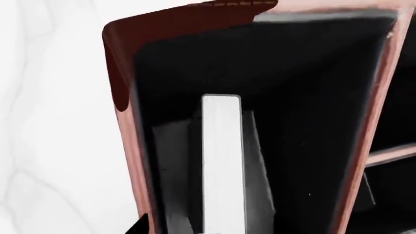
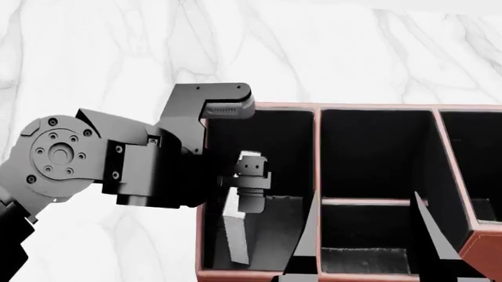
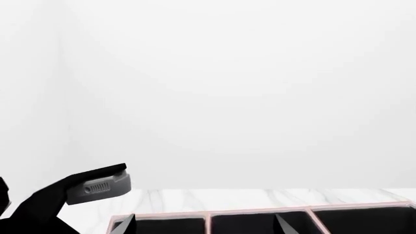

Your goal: Pick up the book and place it in the left compartment of the caddy.

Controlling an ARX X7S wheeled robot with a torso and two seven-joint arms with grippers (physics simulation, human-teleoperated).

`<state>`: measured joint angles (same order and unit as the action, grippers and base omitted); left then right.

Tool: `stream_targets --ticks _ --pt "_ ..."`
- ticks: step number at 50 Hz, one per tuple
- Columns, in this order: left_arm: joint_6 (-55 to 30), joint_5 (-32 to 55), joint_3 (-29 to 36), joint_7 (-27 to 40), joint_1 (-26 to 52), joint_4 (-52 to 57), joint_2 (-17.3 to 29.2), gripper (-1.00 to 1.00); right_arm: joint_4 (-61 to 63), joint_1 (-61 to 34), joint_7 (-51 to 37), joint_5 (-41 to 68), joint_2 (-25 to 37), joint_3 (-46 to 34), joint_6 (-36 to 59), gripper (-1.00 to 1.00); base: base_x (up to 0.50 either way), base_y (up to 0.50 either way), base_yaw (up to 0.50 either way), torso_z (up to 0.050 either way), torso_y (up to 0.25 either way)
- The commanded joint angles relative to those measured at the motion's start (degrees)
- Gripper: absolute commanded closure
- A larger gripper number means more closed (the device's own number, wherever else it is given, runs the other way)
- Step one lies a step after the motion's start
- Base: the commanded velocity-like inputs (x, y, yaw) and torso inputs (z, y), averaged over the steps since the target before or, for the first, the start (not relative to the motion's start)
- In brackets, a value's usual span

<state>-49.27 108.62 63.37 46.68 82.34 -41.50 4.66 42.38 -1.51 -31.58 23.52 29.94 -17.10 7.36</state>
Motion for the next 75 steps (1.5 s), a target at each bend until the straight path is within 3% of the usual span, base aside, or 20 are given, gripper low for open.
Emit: stream_targets --ticks 1,28,48,60,75 --pt "1.5 1.4 -2.1 -3.7 0.3 0.1 -1.3 -1.00 -0.3 0.0 1.3 -1.3 -1.1 1.2 -0.4 -1.00 0.00 0.00 0.00 0.000 0.000" --pt "2.3 2.4 -2.4 -3.2 0.6 3.1 0.7 -1.00 -0.3 -0.1 1.1 -1.2 -0.9 0.9 -0.4 -1.00 0.00 0.00 0.00 0.000 0.000" --pt "2.4 2.3 -7.7 -3.2 2.0 27.2 11.4 -1.00 -0.6 -0.4 1.1 -1.5 -0.9 0.2 -0.4 -1.00 0.00 0.00 0.00 0.000 0.000" --pt "9.2 -8.0 -12.0 -7.3 -0.9 44.3 19.0 -1.00 -0.2 -0.3 0.8 -1.7 -0.8 -0.1 -0.3 -1.00 0.00 0.00 0.00 0.000 0.000" --pt "14.5 -31.0 -8.6 -6.5 -4.4 55.7 28.1 -1.00 -0.7 -0.4 1.0 -1.6 -0.8 -0.2 -0.7 -1.00 0.00 0.00 0.00 0.000 0.000"
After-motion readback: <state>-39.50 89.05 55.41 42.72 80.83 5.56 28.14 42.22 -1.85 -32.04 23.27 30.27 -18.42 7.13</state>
